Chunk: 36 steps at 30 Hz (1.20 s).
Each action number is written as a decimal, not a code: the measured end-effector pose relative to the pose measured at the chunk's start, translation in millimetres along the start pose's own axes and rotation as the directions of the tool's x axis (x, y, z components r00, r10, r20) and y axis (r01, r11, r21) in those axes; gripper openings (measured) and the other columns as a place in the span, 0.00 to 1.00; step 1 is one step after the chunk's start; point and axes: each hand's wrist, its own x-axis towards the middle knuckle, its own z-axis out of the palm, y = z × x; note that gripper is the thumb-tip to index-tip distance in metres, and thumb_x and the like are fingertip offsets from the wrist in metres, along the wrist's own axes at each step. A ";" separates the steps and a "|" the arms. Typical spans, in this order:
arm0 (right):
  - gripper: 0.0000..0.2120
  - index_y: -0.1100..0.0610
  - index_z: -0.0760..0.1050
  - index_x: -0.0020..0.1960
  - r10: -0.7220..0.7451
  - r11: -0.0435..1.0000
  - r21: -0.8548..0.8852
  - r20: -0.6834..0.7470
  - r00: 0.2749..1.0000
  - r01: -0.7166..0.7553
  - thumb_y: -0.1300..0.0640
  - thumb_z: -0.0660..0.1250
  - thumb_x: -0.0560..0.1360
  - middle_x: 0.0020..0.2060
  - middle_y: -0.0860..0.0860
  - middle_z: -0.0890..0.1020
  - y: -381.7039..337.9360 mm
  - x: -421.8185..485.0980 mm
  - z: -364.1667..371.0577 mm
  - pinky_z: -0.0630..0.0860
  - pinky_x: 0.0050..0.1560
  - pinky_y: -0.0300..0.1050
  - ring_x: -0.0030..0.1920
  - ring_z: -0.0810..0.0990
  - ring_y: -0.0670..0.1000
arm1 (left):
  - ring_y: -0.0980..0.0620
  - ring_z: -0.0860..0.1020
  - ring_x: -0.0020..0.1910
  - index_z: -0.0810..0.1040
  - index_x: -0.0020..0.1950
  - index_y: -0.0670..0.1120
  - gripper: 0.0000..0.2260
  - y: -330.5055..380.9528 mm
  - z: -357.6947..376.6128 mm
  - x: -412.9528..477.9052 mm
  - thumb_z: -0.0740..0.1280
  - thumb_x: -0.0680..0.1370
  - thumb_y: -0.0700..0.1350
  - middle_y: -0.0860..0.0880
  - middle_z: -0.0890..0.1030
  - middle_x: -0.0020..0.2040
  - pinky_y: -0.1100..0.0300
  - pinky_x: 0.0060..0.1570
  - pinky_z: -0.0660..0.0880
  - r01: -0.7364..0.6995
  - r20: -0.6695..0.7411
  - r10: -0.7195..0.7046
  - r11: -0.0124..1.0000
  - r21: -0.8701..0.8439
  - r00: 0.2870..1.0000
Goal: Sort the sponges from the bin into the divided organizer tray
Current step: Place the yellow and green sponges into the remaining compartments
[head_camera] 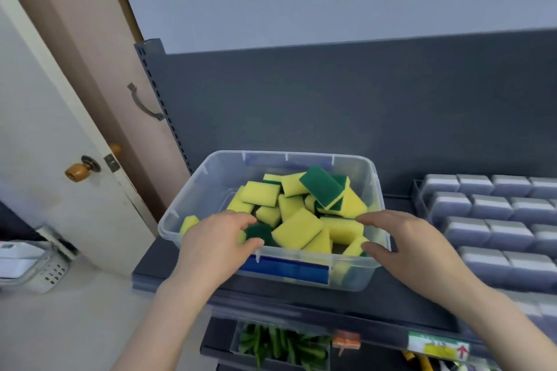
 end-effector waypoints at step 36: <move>0.20 0.41 0.71 0.65 0.064 0.987 0.145 0.010 0.998 -0.065 0.50 0.67 0.74 0.61 0.38 0.76 28.1 124.8 37.9 0.74 0.56 0.38 0.60 0.74 0.41 | 0.62 0.72 0.45 0.69 0.51 0.61 0.13 -0.8 41.5 120.4 0.70 0.71 0.53 0.64 0.73 0.48 0.67 0.37 0.67 -0.240 0.311 0.286 0.954 -0.177 0.906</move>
